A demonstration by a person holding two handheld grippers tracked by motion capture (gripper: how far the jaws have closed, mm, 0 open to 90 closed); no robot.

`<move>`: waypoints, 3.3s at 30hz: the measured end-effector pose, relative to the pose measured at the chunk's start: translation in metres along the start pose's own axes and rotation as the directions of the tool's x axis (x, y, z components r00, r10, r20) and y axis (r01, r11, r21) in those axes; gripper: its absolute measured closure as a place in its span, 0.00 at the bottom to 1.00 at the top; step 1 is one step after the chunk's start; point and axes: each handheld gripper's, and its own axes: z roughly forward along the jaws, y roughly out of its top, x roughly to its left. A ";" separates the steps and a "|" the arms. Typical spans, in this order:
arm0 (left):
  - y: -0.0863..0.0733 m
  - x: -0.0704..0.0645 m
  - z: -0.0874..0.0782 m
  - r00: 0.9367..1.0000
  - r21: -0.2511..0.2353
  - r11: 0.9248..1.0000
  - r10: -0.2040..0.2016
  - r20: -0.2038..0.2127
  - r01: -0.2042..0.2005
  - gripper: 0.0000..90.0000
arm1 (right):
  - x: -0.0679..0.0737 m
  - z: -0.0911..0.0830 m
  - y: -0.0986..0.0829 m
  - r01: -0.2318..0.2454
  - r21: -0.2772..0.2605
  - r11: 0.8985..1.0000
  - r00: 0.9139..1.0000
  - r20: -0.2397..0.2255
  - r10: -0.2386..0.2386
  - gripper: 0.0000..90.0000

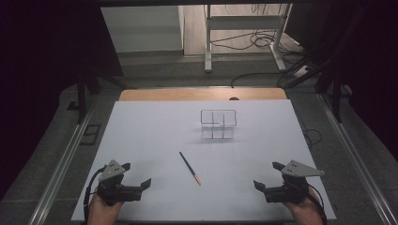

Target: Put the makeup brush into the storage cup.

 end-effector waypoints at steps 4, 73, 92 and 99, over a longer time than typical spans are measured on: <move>0.000 0.000 0.001 1.000 0.016 1.000 -0.008 0.013 0.008 0.02 | 0.002 0.003 -0.001 0.022 0.019 1.000 1.000 0.001 -0.022 0.01; 0.053 -0.008 0.043 0.999 0.244 0.969 0.026 0.032 -0.033 0.10 | 0.009 0.016 -0.003 0.045 0.119 0.992 0.998 0.036 -0.049 0.00; 0.080 -0.010 0.065 0.997 0.335 0.940 0.056 0.045 -0.068 0.13 | 0.010 0.018 -0.003 0.044 0.132 0.990 0.998 0.029 -0.048 0.00; 0.089 -0.011 0.074 0.996 0.377 0.922 0.067 0.051 -0.082 0.13 | 0.011 0.019 -0.004 0.041 0.140 0.989 0.999 0.024 -0.045 0.00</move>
